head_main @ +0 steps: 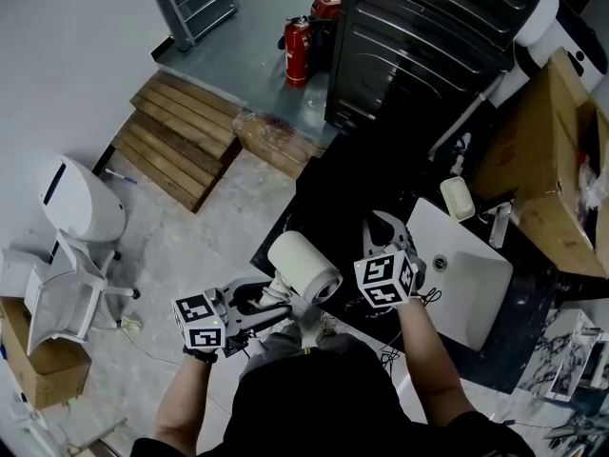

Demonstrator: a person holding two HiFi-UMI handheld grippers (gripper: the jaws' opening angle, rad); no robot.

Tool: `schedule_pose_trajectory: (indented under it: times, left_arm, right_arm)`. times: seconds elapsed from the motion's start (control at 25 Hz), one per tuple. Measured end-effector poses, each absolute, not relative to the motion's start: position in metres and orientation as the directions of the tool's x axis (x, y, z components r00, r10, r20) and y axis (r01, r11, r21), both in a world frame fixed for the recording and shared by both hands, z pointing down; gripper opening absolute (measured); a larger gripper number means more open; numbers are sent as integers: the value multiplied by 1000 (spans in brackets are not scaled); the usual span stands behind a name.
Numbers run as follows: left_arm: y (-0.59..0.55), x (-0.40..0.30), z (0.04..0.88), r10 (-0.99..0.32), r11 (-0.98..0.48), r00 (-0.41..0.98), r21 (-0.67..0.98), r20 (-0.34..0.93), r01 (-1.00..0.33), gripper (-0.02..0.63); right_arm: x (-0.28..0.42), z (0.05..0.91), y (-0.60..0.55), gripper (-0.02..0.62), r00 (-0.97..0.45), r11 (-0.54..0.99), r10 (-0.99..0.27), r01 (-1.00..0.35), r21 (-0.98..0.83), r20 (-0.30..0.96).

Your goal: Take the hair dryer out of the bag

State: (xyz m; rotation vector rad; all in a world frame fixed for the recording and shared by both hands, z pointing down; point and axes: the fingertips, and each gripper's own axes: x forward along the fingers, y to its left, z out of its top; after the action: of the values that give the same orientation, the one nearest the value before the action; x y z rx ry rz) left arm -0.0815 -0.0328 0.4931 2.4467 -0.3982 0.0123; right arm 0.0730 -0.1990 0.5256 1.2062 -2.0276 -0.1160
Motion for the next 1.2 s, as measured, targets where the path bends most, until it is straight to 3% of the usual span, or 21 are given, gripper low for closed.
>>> schedule_pose_trajectory:
  times: [0.28, 0.4, 0.56, 0.8, 1.0, 1.12, 1.2]
  left_arm:
    - [-50, -101, 493, -366, -722, 920, 579, 143, -377, 236]
    - [-55, -107, 494, -384, -717, 912, 577, 141, -391, 236]
    - [-63, -111, 499, -413, -706, 896, 564, 161, -427, 236]
    - [-69, -108, 509, -432, -706, 872, 516, 229, -485, 236]
    - [-78, -109, 508, -476, -690, 853, 510, 215, -513, 236]
    - [-85, -109, 502, -501, -690, 838, 484, 219, -539, 236]
    - [-89, -110, 498, -517, -689, 827, 466, 220, -555, 236]
  right_arm:
    - [42, 539, -155, 59, -339, 684, -682, -611, 399, 648]
    - [28, 555, -131, 144, -372, 768, -584, -541, 343, 721]
    - [15, 567, -106, 209, -424, 847, -469, -464, 259, 774]
    - [9, 565, -71, 239, -483, 891, -396, -407, 200, 781]
    - [11, 550, -56, 236, -519, 881, -410, -438, 178, 750]
    - [15, 529, -57, 122, -549, 861, -458, -470, 195, 699]
    - [17, 514, -60, 85, -573, 839, -495, -511, 188, 653]
